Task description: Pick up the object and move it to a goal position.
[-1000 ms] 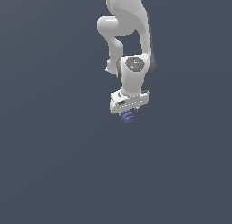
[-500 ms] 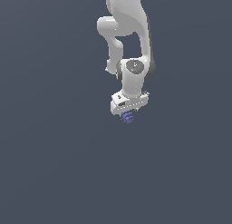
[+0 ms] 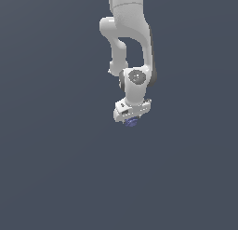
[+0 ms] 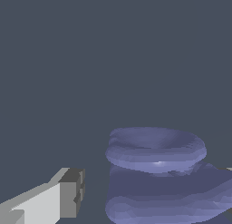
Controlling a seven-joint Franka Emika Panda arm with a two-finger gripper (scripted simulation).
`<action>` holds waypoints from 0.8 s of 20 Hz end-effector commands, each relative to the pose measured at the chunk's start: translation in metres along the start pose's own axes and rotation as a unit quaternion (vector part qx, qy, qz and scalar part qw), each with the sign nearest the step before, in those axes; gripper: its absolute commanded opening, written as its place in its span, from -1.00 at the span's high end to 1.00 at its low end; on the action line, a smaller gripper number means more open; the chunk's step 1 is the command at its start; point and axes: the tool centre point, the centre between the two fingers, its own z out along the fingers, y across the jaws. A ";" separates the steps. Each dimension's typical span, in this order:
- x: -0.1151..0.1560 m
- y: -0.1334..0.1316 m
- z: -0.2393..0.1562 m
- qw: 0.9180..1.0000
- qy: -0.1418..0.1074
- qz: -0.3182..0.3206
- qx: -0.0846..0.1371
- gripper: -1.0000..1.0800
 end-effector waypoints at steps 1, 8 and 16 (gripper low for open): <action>0.001 0.000 0.002 1.000 0.001 0.000 0.000 -0.92; 0.001 0.000 0.002 1.000 0.001 0.000 0.000 1.00; -0.001 0.002 -0.002 1.000 0.001 0.000 -0.001 1.00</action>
